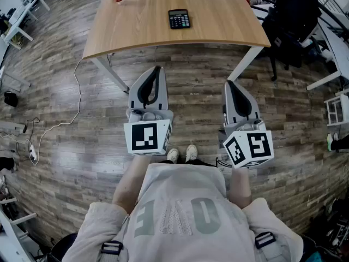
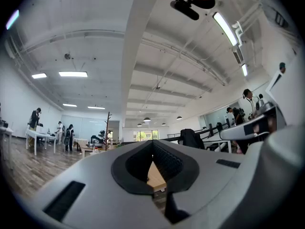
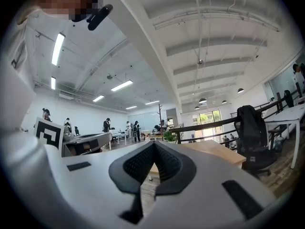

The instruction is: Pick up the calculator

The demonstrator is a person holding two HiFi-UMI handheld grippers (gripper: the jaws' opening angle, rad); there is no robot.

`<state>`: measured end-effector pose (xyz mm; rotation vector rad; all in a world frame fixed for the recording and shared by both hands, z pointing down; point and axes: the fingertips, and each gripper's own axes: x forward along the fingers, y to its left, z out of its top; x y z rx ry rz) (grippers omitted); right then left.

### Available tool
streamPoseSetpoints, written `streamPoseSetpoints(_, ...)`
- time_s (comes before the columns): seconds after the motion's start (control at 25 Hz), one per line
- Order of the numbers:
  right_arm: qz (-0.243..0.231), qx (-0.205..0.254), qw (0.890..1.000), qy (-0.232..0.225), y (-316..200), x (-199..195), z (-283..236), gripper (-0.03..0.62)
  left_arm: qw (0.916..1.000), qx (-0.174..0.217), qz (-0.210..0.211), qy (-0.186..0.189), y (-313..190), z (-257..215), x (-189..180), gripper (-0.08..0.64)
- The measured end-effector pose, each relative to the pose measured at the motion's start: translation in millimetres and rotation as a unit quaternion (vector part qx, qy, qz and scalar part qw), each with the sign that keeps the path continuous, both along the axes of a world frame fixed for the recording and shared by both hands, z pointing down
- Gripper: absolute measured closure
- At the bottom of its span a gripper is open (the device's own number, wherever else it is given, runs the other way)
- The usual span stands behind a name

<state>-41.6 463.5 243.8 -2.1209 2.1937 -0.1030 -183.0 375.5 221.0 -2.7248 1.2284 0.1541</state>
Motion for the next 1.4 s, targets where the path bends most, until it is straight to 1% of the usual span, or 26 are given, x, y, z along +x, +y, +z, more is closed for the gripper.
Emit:
streamPoseSetpoints(0.12, -0.001, 0.001, 1.000, 0.001, -5.8, 7.1, 3.6, 0.575, 0.9998, 0.013, -0.015, -0.001, -3.5, 4.9, -2.3, 0.552)
streamPoseSetpoints(0.28, -0.015, -0.003, 1.000, 0.012, -10.4, 7.6, 12.2, 0.575, 0.9993, -0.003, -0.035, 0.017, -5.3, 11.9, -5.5, 0.552)
streamPoseSetpoints(0.4, -0.024, -0.006, 1.000, -0.003, -8.9, 11.1, 17.8, 0.574, 0.9985, -0.012, -0.046, 0.028, -5.0, 13.9, -0.3, 0.552)
streamPoseSetpoints(0.48, -0.036, -0.005, 0.999, -0.014, -7.7, 14.6, 19.4, 0.574, 0.9985, -0.004, -0.048, 0.027, -5.2, 12.0, 8.3, 0.552)
streamPoseSetpoints(0.56, -0.053, -0.006, 0.998, -0.016, -6.3, 18.3, 21.5, 0.574, 0.9985, 0.010, -0.045, 0.028, -4.5, 8.5, 15.4, 0.552)
streamPoseSetpoints(0.68, -0.067, -0.012, 0.998, 0.003, -5.3, 29.5, 29.5, 0.574, 0.9982, 0.024, -0.038, 0.039, -4.3, 6.1, 23.7, 0.552)
streamPoseSetpoints(0.8, -0.053, -0.024, 0.998, 0.037, -10.2, 47.5, 38.1, 0.574, 0.9981, 0.026, -0.041, 0.037, -8.5, 6.7, 30.8, 0.552)
streamPoseSetpoints(0.88, -0.056, -0.023, 0.997, 0.049, -13.6, 55.5, 40.2, 0.574, 0.9981, 0.027, -0.043, 0.035, -13.7, 7.5, 36.5, 0.552)
streamPoseSetpoints(1.04, -0.071, -0.021, 0.996, 0.057, -19.1, 63.8, 43.3, 0.574, 0.9981, 0.030, -0.044, 0.031, -28.6, 12.5, 47.3, 0.552)
streamPoseSetpoints(1.2, -0.064, -0.026, 0.995, 0.073, -35.2, 78.2, 57.7, 0.572, 0.9974, 0.049, -0.049, 0.021, -52.2, 20.0, 54.6, 0.552)
streamPoseSetpoints(1.28, -0.056, -0.035, 0.996, 0.066, -51.7, 87.4, 71.1, 0.572, 0.9968, 0.048, -0.057, 0.029, -72.4, 24.7, 54.6, 0.552)
streamPoseSetpoints(1.4, -0.051, -0.053, 0.996, 0.056, -82.7, 91.9, 82.9, 0.572, 0.9961, 0.031, -0.070, 0.043, -109.0, 29.8, 51.4, 0.552)
